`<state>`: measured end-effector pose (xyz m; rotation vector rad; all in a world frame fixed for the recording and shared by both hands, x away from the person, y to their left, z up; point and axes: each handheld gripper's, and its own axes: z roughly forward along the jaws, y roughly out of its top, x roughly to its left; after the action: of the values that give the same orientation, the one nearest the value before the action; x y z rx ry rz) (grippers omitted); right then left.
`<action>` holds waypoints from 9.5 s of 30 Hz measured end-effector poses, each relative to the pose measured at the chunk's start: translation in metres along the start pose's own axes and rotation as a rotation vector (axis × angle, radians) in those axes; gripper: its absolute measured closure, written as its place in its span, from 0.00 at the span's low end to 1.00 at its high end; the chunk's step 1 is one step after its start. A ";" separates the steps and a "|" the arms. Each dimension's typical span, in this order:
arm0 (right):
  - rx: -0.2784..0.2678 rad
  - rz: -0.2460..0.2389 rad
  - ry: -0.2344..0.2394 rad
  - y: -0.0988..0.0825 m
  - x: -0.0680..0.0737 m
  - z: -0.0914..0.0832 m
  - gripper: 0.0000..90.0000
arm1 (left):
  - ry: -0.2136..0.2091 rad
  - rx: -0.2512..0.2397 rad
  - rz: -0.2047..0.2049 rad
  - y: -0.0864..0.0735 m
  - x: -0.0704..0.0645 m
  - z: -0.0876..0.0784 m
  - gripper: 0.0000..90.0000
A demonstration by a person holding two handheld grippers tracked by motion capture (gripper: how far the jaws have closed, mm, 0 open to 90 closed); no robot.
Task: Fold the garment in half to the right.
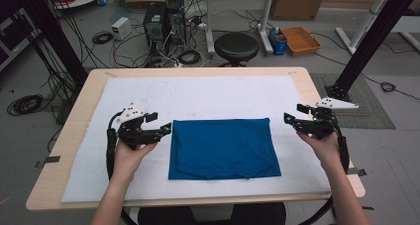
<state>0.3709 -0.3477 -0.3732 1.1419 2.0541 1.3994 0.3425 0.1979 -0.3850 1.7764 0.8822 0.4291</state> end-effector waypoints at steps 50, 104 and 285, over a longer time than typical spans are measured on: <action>0.055 -0.110 0.081 0.008 0.053 0.043 0.30 | 0.075 0.188 -0.290 -0.082 -0.065 -0.006 0.49; 0.363 -0.183 0.244 0.048 0.225 0.281 0.72 | 0.150 0.232 -0.249 -0.081 -0.080 0.009 0.82; 0.310 0.179 0.003 -0.103 0.085 -0.044 0.97 | -0.025 -0.010 -0.091 -0.007 -0.101 0.038 0.60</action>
<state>0.2491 -0.3209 -0.4378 1.4816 2.2747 1.1845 0.2978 0.0998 -0.3934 1.7215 0.9384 0.3510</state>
